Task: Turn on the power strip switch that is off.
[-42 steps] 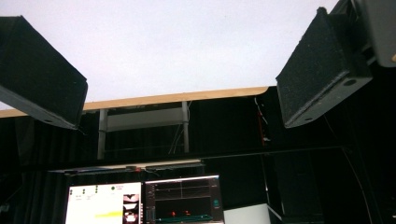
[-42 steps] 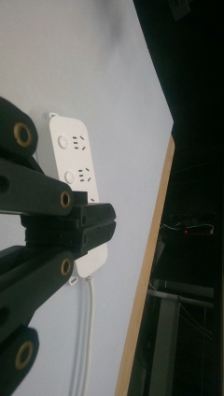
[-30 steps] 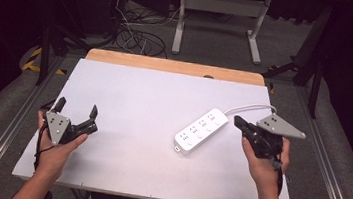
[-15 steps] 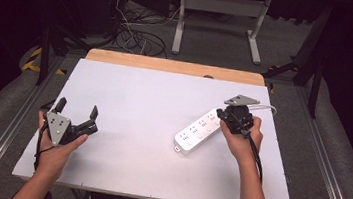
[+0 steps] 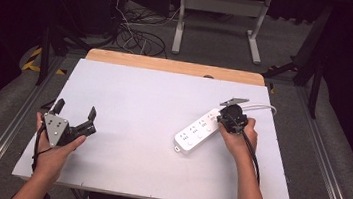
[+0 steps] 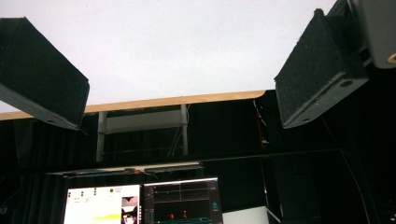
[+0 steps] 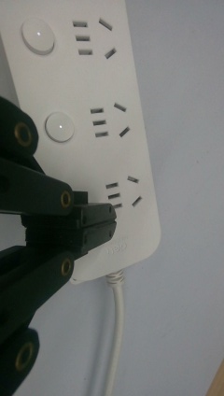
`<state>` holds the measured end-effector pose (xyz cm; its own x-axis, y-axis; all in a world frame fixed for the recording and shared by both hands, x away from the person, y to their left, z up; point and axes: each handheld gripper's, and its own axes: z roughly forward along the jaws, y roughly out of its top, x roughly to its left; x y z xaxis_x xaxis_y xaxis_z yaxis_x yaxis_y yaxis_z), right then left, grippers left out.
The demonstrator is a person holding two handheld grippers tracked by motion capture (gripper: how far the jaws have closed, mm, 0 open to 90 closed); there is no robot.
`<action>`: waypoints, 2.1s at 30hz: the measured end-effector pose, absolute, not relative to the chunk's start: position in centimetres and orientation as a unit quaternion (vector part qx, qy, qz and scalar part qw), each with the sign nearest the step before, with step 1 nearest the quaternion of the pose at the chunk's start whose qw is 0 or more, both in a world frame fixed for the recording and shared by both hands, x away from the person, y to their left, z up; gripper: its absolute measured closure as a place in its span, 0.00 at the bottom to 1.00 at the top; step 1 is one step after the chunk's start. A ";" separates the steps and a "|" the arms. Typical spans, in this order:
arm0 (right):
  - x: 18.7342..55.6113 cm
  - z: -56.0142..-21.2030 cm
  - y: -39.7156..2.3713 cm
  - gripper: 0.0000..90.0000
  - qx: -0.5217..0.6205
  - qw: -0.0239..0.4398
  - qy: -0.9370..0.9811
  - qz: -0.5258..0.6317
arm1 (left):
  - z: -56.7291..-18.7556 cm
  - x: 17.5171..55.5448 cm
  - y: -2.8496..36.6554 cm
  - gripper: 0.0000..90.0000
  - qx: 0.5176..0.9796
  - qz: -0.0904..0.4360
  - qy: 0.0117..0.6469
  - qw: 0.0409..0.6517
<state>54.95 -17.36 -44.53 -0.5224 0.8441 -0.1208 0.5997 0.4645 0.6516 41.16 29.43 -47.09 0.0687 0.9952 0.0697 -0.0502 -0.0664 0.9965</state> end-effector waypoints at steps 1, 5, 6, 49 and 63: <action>55.0 -44.5 -17.4 1.00 0.436 0.218 0.827 0.279 | -47.1 41.1 29.5 0.04 0.521 0.510 0.454 0.512; 55.0 -44.5 -17.1 1.00 0.432 0.216 0.830 0.281 | -47.1 41.1 29.5 0.04 0.521 0.511 0.454 0.511; 54.9 -44.5 -17.0 1.00 0.431 0.215 0.830 0.282 | -47.1 41.1 29.5 0.04 0.521 0.511 0.454 0.511; 54.9 -44.9 -16.9 1.00 0.450 0.213 0.821 0.280 | -47.1 41.1 29.3 0.05 0.525 0.511 0.450 0.510; 54.8 -45.1 -16.6 1.00 0.447 0.222 0.822 0.274 | -47.1 41.1 29.4 0.05 0.524 0.513 0.451 0.508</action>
